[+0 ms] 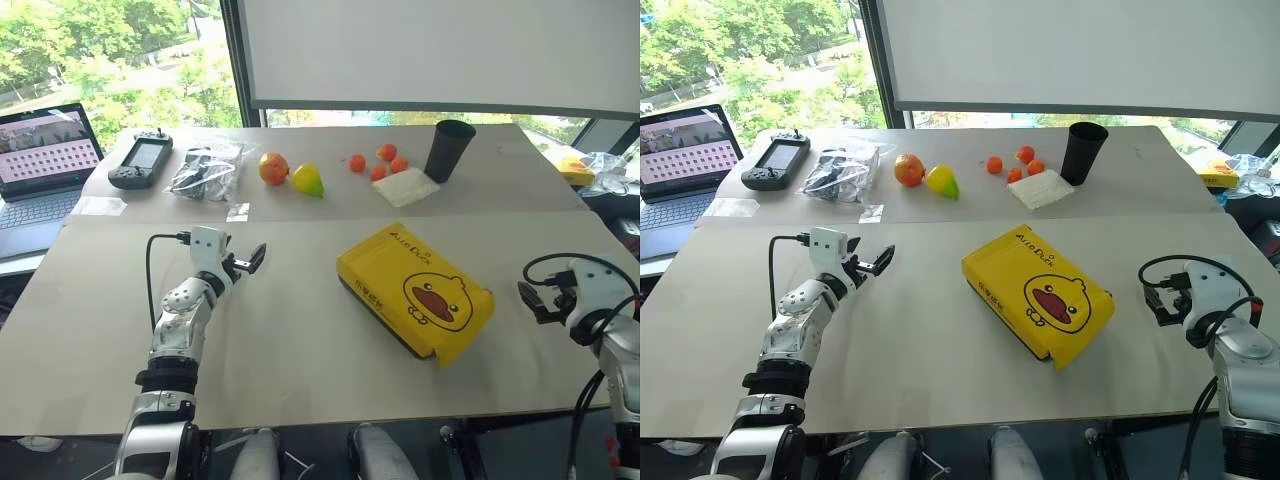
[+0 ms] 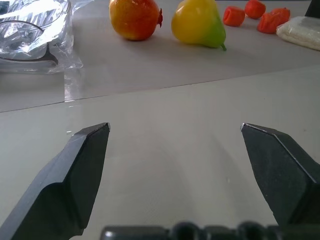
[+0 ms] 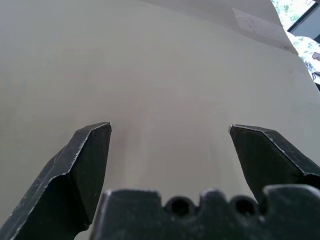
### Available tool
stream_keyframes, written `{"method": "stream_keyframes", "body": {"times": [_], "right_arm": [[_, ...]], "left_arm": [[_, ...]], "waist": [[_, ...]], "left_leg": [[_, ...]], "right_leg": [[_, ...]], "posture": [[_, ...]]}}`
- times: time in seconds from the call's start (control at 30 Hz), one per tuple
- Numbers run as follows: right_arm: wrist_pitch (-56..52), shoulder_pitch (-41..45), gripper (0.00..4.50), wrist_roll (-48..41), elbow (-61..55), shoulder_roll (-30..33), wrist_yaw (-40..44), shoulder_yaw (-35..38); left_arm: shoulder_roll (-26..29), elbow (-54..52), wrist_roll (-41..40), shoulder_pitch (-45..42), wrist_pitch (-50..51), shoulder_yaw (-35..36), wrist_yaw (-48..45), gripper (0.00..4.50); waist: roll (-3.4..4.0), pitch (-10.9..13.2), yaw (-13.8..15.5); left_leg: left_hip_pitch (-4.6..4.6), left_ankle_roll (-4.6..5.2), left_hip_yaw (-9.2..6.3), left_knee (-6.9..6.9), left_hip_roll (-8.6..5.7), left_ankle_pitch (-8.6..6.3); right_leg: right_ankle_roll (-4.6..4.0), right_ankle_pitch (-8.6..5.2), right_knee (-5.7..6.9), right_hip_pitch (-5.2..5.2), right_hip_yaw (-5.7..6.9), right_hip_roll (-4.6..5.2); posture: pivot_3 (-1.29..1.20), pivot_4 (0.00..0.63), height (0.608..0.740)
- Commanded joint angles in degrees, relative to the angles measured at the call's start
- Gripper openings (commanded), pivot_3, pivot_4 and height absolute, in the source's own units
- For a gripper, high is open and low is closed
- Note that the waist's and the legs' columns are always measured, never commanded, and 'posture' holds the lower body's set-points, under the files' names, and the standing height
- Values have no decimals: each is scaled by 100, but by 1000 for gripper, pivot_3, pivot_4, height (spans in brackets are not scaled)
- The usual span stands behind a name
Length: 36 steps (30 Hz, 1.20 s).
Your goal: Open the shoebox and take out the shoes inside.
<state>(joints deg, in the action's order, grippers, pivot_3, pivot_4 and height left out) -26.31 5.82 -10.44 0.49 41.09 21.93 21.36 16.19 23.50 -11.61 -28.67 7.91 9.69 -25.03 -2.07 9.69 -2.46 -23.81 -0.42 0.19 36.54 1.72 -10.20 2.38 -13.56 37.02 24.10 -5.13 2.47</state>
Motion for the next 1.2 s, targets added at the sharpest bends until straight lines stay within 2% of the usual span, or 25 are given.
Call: {"method": "stream_keyframes", "body": {"times": [0.03,0.13,0.17,0.27,0.33,0.37,0.5,0.57,0.77,0.93,1.03,1.2], "right_arm": [[-315,-376,4483,-284,-854,121,117,686],[-1199,-1269,4483,-859,-2305,240,572,1345],[-1462,-1521,3980,-1028,-2664,263,708,1429],[-2223,-2116,3193,-1493,-3596,238,884,1807],[-2583,-2308,2474,-1739,-3983,220,918,1974],[-2736,-2398,2030,-1886,-4167,176,939,2012],[-3199,-2701,662,-2270,-4776,-124,823,1857],[-3341,-2722,61,-2366,-4933,-273,690,1672],[-3434,-2601,23,-2288,-4997,-447,332,1102],[-3252,-2316,23,-2158,-4721,-226,365,547],[-2729,-1963,23,-1794,-4016,97,634,51],[-1671,-738,23,-1176,-2464,348,1161,-980]], "left_arm": [[26,258,-148,-495,-148,5,-234,4500],[24,998,-192,-1346,-278,-82,-706,4500],[46,1253,-97,-1539,-411,-165,-832,3992],[90,2032,58,-2152,-764,-345,-1333,3169],[126,2444,163,-2449,-996,-444,-1606,2482],[138,2648,232,-2589,-1134,-522,-1778,1988],[128,3510,663,-3104,-1798,-908,-2259,538],[19,3952,1113,-3283,-2319,-1255,-2134,11],[-610,4674,1944,-3612,-3369,-1908,-1931,0],[-991,4809,2271,-3706,-3894,-2249,-2259,0],[-1065,4665,1966,-3711,-4091,-2064,-3044,0],[-460,4360,1546,-3650,-2886,-1813,-4636,0]], "waist": [[0,0,3],[9,0,180],[9,0,193],[4,-3,173],[5,-4,116],[5,-4,91],[3,-2,46],[3,-2,40],[2,-2,129],[2,-2,123],[2,-2,118],[4,-2,-10]], "left_leg": [[0,0,0,0,0,0],[-19,0,-12,1,-1,1],[-33,0,-20,7,1,1],[-37,2,-21,21,-1,-2],[-36,2,-18,21,-1,-2],[-35,2,-15,22,0,-2],[-36,3,-21,21,5,-2],[-40,3,-22,21,3,-2],[-45,3,-21,24,-2,-3],[-50,5,-20,24,-2,-4],[-46,5,-18,30,-2,-4],[-43,7,-18,30,-1,-4]], "right_leg": [[0,0,0,0,0,0],[2,-3,2,12,18,0],[3,-3,0,15,28,-2],[6,-3,-19,-1,30,1],[10,-1,-27,-5,28,2],[10,0,-27,-4,25,1],[7,-2,-19,4,31,-4],[7,-2,-20,5,31,-3],[10,-2,-25,5,30,2],[10,-1,-23,11,28,0],[10,-1,-21,7,26,0],[9,-1,-16,9,25,-3]], "posture": [[0,150,723],[0,150,723],[0,150,723],[0,150,723],[0,150,723],[0,150,723],[0,150,723],[0,150,723],[0,150,723],[0,150,723],[0,150,723],[0,150,723]]}}
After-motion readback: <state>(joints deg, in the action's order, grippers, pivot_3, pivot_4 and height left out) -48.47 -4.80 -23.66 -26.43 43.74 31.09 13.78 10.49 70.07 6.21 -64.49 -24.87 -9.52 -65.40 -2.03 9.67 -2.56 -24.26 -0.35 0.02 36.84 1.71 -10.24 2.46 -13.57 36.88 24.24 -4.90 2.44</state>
